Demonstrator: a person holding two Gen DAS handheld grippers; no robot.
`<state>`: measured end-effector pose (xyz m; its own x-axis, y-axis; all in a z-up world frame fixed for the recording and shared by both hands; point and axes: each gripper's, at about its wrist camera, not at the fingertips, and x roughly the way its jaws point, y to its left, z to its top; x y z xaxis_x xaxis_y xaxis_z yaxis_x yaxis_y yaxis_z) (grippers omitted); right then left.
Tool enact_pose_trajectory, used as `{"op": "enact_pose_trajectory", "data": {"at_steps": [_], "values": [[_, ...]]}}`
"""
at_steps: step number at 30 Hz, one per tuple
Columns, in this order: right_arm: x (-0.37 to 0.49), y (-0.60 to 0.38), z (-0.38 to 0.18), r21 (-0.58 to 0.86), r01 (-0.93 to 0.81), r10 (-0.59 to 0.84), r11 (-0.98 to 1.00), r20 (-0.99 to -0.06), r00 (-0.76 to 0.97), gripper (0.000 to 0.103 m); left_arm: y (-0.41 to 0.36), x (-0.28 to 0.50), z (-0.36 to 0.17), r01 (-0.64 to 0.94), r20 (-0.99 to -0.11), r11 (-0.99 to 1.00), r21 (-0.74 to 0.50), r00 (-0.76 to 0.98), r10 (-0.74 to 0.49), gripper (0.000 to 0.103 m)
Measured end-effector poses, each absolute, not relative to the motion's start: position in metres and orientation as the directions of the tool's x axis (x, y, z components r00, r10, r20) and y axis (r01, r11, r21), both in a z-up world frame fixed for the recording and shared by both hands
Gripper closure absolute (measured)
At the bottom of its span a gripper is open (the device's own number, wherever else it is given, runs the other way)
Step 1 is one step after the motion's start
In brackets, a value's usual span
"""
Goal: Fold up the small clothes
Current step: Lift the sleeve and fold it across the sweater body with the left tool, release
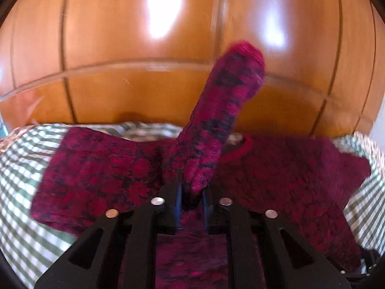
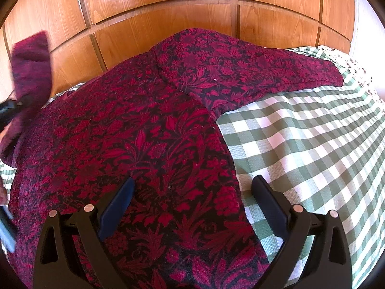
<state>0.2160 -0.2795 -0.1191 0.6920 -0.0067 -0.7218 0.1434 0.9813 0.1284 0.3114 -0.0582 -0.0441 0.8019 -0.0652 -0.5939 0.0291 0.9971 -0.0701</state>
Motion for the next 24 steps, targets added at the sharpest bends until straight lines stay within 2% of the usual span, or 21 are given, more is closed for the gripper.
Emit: {"op": "enact_pose_trajectory", "data": {"at_steps": [2,3,5,8,12,15,18,22,23,24], "values": [[0.214,-0.283,-0.119,0.132,0.141,-0.003,0.981,-0.721,0.693,0.005,-0.067,0.313,-0.057,0.045,-0.627,0.997,-0.061,0.776,-0.073,0.058],[0.214,-0.283,-0.119,0.134,0.141,-0.001,0.981,-0.720,0.694,0.005,-0.068,0.311,-0.060,0.050,-0.634,0.996,-0.068,0.769,-0.082,0.051],[0.213,-0.284,-0.119,0.135,0.141,0.000,0.981,-0.721,0.693,0.005,-0.065,0.302,-0.061,0.049,-0.637,0.995,-0.089,0.765,-0.094,0.032],[0.215,-0.285,-0.120,0.136,0.140,0.001,0.981,-0.721,0.693,0.005,-0.048,0.276,-0.052,0.052,-0.573,0.983,-0.177,0.807,-0.146,0.017],[0.215,-0.286,-0.120,0.137,0.141,0.001,0.981,-0.718,0.696,0.005,-0.022,0.243,-0.041,0.014,-0.530,0.981,-0.193,0.840,-0.117,0.015],[0.209,-0.287,-0.117,0.146,0.137,0.002,0.980,-0.695,0.719,0.007,0.004,0.223,-0.043,-0.132,-0.525,0.982,-0.133,0.850,0.043,0.015],[0.200,-0.284,-0.106,0.174,0.106,0.034,0.979,-0.653,0.756,0.013,0.036,0.214,-0.060,-0.280,-0.576,0.943,-0.178,0.807,0.131,0.015],[0.202,-0.259,-0.081,0.195,-0.012,0.132,0.981,-0.614,0.778,0.017,0.064,0.216,-0.081,-0.386,-0.653,0.882,-0.272,0.747,0.125,0.016],[0.206,-0.254,-0.076,0.211,-0.053,0.174,0.976,-0.608,0.775,0.026,0.066,0.219,-0.085,-0.390,-0.671,0.878,-0.276,0.733,0.115,0.016],[0.213,-0.245,-0.071,0.232,-0.092,0.218,0.968,-0.609,0.763,0.030,0.066,0.220,-0.086,-0.388,-0.678,0.881,-0.273,0.727,0.110,0.016]]}}
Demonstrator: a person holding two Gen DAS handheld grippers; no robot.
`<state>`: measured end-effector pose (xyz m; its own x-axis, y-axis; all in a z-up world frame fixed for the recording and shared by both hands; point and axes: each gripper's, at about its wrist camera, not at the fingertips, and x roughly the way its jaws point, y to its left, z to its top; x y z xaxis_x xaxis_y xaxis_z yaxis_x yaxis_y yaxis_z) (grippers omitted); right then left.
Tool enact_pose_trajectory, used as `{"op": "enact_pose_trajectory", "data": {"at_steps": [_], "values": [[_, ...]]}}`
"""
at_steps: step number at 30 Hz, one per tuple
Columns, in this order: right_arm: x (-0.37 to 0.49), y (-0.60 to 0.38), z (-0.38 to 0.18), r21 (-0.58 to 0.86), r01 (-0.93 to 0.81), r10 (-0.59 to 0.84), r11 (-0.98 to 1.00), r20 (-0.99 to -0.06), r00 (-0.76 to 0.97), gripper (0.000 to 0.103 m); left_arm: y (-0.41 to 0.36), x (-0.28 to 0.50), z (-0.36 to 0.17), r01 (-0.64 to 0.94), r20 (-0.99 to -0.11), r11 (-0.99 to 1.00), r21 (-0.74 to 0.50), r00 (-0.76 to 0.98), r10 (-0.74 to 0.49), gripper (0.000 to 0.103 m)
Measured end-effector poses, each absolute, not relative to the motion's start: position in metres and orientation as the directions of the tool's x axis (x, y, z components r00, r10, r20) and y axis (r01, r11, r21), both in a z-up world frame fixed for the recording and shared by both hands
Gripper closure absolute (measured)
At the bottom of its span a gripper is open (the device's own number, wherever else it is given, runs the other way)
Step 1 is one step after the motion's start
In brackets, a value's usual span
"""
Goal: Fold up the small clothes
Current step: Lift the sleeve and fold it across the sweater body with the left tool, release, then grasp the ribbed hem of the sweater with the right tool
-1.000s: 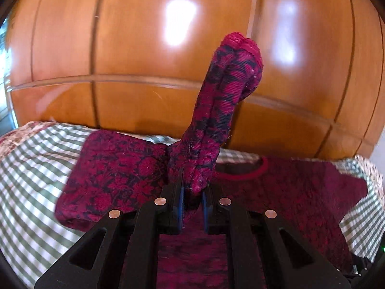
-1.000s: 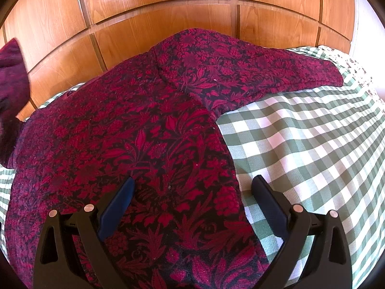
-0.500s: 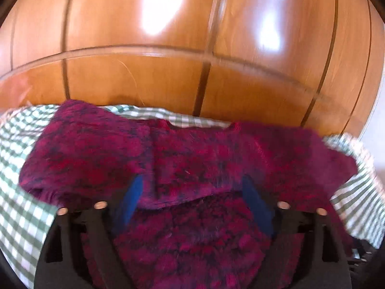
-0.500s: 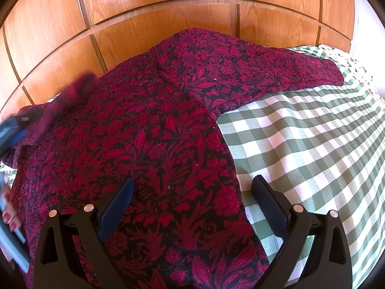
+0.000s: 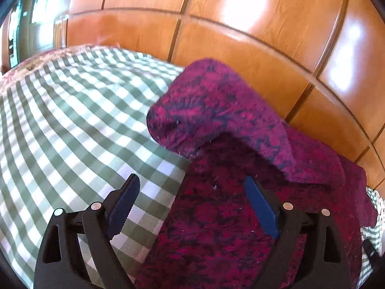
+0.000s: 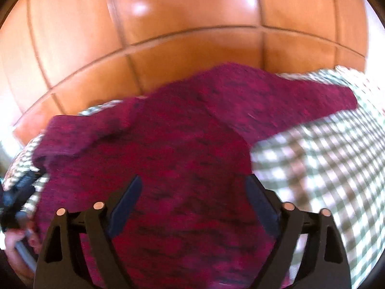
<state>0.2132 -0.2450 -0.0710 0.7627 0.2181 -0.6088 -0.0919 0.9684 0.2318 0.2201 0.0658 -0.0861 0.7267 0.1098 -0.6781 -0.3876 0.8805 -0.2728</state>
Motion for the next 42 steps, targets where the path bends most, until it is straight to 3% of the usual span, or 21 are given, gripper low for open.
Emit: {"op": "enact_pose_trajectory", "data": {"at_steps": [6,12,15,16,18,24,29,34,36,38,40,42], "values": [[0.272,-0.207,-0.065,0.375,-0.176,0.387,0.910,-0.617,0.685,0.033,0.060,0.230,-0.093,-0.356,-0.704,0.896,-0.266,0.707,0.072,0.015],[0.330,-0.196,-0.083,0.501,-0.076,0.428,0.862,-0.639,0.639,0.034,0.064,0.235,-0.102,-0.357,-0.720,0.885,-0.298,0.693,0.037,0.013],[0.350,-0.195,-0.088,0.536,-0.040,0.440,0.844,-0.647,0.622,0.056,0.063,0.237,-0.104,-0.351,-0.726,0.889,-0.295,0.687,0.031,0.010],[0.354,-0.193,-0.088,0.544,-0.041,0.450,0.838,-0.648,0.615,0.074,0.063,0.239,-0.105,-0.349,-0.728,0.890,-0.292,0.685,0.030,0.009],[0.357,-0.192,-0.079,0.510,-0.053,0.424,0.859,-0.647,0.634,0.087,0.062,0.240,-0.105,-0.345,-0.729,0.893,-0.291,0.684,0.026,0.008],[0.356,-0.207,-0.070,0.360,-0.051,0.290,0.932,-0.653,0.700,0.089,0.068,0.232,-0.102,-0.339,-0.698,0.879,-0.336,0.717,0.009,0.008],[0.354,-0.200,-0.092,0.249,-0.110,0.251,0.962,-0.653,0.714,0.088,0.074,0.212,-0.070,-0.317,-0.595,0.860,-0.400,0.804,0.020,0.008],[0.351,-0.206,-0.095,0.279,-0.112,0.271,0.954,-0.639,0.720,0.088,0.067,0.244,-0.019,-0.306,-0.542,0.907,-0.288,0.834,0.109,0.009],[0.350,-0.208,-0.095,0.279,-0.110,0.270,0.954,-0.637,0.722,0.088,0.064,0.283,-0.016,-0.313,-0.594,0.928,-0.204,0.793,0.137,0.026],[0.348,-0.206,-0.097,0.280,-0.109,0.269,0.954,-0.634,0.725,0.088,0.070,0.316,-0.032,-0.332,-0.670,0.933,-0.140,0.726,0.158,0.056],[0.348,-0.207,-0.099,0.293,-0.106,0.276,0.950,-0.630,0.726,0.088,0.084,0.333,-0.055,-0.383,-0.737,0.914,-0.136,0.656,0.165,0.060],[0.347,-0.211,-0.101,0.305,-0.109,0.285,0.946,-0.628,0.724,0.088,0.091,0.336,-0.078,-0.377,-0.736,0.919,-0.118,0.654,0.174,0.060]]}}
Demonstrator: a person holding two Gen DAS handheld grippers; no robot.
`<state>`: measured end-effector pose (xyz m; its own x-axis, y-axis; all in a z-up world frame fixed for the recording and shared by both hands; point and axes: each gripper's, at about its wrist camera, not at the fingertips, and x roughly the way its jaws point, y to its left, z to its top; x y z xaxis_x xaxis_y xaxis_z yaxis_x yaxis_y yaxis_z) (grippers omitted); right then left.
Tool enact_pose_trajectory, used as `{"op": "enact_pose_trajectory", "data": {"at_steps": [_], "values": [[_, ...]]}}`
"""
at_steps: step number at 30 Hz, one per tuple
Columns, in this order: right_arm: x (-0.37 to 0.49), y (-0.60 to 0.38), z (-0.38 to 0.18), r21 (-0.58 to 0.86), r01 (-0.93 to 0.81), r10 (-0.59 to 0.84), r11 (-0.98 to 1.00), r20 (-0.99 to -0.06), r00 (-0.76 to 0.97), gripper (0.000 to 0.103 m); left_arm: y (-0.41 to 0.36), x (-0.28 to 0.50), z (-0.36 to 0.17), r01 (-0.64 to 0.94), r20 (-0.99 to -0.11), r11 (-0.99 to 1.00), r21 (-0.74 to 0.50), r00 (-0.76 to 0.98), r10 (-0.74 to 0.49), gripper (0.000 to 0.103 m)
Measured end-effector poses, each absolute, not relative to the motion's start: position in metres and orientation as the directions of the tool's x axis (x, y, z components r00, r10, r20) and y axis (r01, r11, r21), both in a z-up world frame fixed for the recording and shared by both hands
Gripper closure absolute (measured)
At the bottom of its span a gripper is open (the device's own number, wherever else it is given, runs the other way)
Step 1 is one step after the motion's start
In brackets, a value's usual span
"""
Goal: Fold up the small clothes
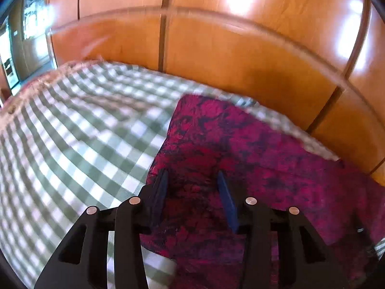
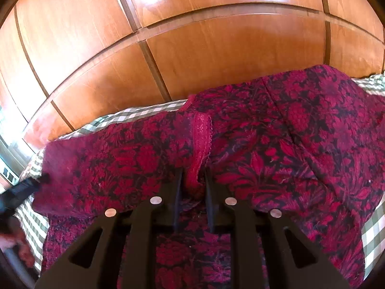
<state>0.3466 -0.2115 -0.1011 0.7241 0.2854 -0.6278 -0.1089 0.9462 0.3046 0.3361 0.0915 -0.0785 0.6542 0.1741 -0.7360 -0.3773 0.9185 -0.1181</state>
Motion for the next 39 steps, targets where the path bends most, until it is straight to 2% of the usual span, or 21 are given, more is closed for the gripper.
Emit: {"op": "enact_pose_trajectory", "data": {"at_steps": [2,9,10,12,13,14,15,17,18,23,32,39], "values": [[0.346,-0.212,-0.103,0.302,-0.107,0.283,0.947,-0.631,0.722,0.087,0.085,0.328,-0.087,-0.352,-0.691,0.934,-0.066,0.691,0.212,0.060],[0.349,-0.216,-0.105,0.331,-0.106,0.302,0.938,-0.626,0.719,0.087,0.079,0.325,-0.085,-0.359,-0.679,0.933,-0.025,0.691,0.248,0.060],[0.348,-0.217,-0.105,0.338,-0.107,0.308,0.935,-0.623,0.719,0.084,0.076,0.322,-0.079,-0.359,-0.675,0.933,-0.016,0.693,0.254,0.057],[0.349,-0.220,-0.105,0.355,-0.107,0.319,0.929,-0.616,0.721,0.083,0.066,0.312,-0.069,-0.358,-0.675,0.934,0.009,0.687,0.269,0.037],[0.349,-0.222,-0.105,0.364,-0.106,0.323,0.925,-0.611,0.722,0.081,0.062,0.305,-0.067,-0.359,-0.679,0.933,0.020,0.680,0.276,0.017],[0.347,-0.224,-0.104,0.371,-0.107,0.327,0.922,-0.604,0.726,0.078,0.056,0.294,-0.063,-0.354,-0.676,0.935,0.022,0.684,0.275,0.013],[0.344,-0.226,-0.103,0.379,-0.106,0.330,0.919,-0.595,0.733,0.074,0.051,0.284,-0.062,-0.341,-0.669,0.940,0.015,0.695,0.263,0.013],[0.334,-0.234,-0.100,0.399,-0.090,0.325,0.912,-0.574,0.752,0.052,0.042,0.266,-0.064,-0.308,-0.667,0.951,0.010,0.707,0.236,0.012],[0.329,-0.238,-0.098,0.408,-0.078,0.319,0.910,-0.567,0.759,0.048,0.040,0.260,-0.068,-0.299,-0.673,0.954,0.017,0.703,0.232,0.011],[0.302,-0.264,-0.101,0.490,-0.044,0.356,0.871,-0.565,0.744,0.045,0.048,0.252,-0.089,-0.320,-0.742,0.947,-0.011,0.638,0.207,0.010],[0.254,-0.292,-0.101,0.507,-0.067,0.388,0.859,-0.561,0.731,0.043,0.067,0.246,-0.098,-0.371,-0.766,0.918,-0.143,0.628,0.135,0.010],[0.239,-0.374,-0.088,0.481,0.075,0.246,0.873,-0.570,0.784,0.040,0.074,0.249,-0.100,-0.378,-0.767,0.915,-0.138,0.625,0.142,0.009]]}}
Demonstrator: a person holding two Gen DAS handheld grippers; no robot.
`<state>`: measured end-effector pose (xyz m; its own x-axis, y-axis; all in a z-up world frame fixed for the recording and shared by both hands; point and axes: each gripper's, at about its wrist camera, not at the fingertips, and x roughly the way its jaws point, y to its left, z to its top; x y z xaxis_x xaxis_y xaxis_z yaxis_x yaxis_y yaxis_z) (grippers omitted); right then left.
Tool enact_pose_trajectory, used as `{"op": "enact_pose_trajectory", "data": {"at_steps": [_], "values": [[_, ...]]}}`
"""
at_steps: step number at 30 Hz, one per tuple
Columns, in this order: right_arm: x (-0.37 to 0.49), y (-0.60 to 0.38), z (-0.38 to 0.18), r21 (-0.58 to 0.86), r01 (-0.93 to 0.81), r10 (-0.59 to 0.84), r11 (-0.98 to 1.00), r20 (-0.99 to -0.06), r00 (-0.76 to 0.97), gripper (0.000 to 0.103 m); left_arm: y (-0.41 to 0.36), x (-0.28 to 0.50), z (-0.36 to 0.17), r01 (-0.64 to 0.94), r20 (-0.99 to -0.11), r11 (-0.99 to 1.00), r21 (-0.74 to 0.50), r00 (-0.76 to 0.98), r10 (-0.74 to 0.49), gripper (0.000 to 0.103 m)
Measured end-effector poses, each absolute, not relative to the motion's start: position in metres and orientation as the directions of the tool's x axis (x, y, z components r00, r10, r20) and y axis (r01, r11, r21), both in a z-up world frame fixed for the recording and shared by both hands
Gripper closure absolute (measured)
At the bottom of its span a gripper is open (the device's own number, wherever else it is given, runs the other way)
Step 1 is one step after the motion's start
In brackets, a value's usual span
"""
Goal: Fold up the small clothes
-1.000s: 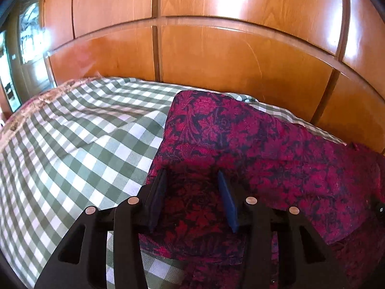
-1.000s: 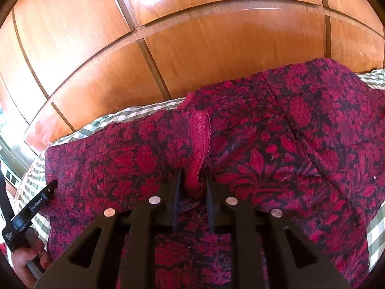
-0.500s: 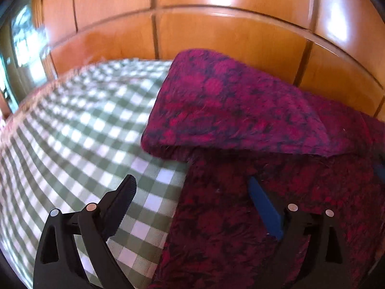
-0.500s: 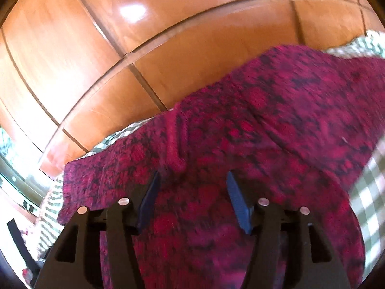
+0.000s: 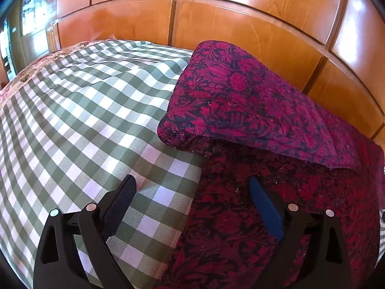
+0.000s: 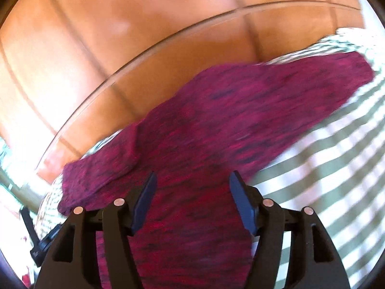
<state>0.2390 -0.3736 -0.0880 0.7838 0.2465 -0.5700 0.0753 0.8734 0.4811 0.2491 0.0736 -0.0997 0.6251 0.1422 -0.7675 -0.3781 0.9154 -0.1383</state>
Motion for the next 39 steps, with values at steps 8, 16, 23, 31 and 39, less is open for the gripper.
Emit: {"op": "enact_pose_trajectory", "data": {"at_steps": [8,16,23,31,39], "values": [[0.240,-0.510,-0.128,0.651,0.374,0.133,0.660,-0.591,0.796,0.042,0.069,0.252,-0.104,-0.369,-0.776,0.920,-0.130,0.616,0.137,0.005],[0.244,-0.572,-0.143,0.762,0.368,0.123,0.532,-0.500,0.857,0.048,0.067,0.255,-0.108,-0.360,-0.777,0.925,-0.120,0.614,0.138,0.004],[0.263,-0.607,-0.153,0.846,0.386,0.088,0.367,-0.445,0.891,0.064,0.066,0.257,-0.110,-0.355,-0.771,0.928,-0.112,0.620,0.144,0.004],[0.279,-0.616,-0.147,0.858,0.395,0.090,0.329,-0.445,0.891,0.085,0.068,0.258,-0.111,-0.350,-0.768,0.930,-0.115,0.625,0.140,0.004],[0.283,-0.593,-0.089,0.781,0.365,0.031,0.507,-0.440,0.897,0.091,0.070,0.257,-0.112,-0.347,-0.768,0.930,-0.119,0.626,0.135,0.004]]}}
